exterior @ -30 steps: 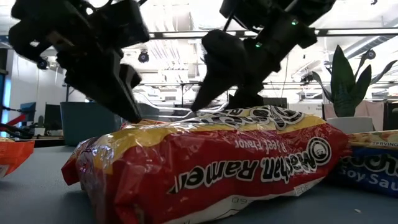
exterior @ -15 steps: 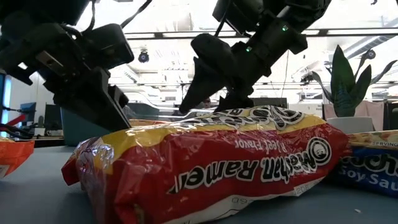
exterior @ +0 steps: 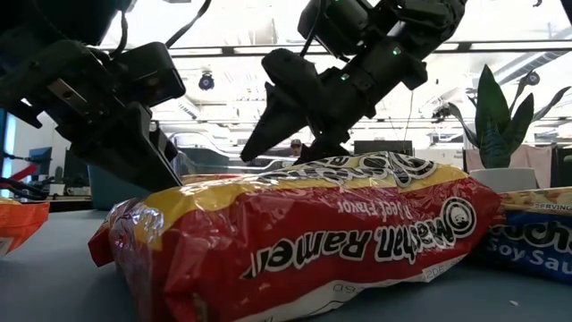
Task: Sort Maruchan noodles
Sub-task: Put the orange noodle pack into the blue bin
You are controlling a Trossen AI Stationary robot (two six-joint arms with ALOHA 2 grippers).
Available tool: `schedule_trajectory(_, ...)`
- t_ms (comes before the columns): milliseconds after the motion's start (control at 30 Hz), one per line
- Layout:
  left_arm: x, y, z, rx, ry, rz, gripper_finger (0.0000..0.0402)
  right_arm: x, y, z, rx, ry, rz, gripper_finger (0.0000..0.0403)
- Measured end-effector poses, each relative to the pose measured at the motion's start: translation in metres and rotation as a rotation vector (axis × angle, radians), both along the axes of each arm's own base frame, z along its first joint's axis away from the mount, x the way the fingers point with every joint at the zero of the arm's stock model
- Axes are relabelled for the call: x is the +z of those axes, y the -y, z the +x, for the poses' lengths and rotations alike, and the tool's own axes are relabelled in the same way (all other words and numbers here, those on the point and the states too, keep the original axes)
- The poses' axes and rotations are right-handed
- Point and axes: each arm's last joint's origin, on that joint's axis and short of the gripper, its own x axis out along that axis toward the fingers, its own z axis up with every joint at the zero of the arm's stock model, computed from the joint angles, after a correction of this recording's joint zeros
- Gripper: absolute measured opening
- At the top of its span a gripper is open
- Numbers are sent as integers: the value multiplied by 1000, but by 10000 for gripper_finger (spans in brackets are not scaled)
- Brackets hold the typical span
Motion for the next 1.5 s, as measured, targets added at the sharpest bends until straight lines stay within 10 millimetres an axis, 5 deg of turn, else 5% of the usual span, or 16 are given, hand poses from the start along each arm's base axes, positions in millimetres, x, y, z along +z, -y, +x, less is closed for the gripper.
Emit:
schedule_trajectory(300, 2, 1, -3, -9, 27, -24, 39, -7, 1, 2, 9, -11, 0, 359)
schedule_trajectory(633, 37, -6, -19, 131, 11, -253, 49, 4, 0, -2, 46, -2, -19, 359)
schedule_trajectory(867, 42, -11, -32, 260, -60, -408, 131, 4, -3, -2, 86, -2, -57, 359)
schedule_trajectory(1167, 19, -22, -32, 413, -32, -230, 282, 3, -3, -3, 105, -9, -82, 359)
schedule_trajectory(1500, -4, -14, -9, 376, 34, -265, 303, 3, -3, -3, 107, -13, -96, 359)
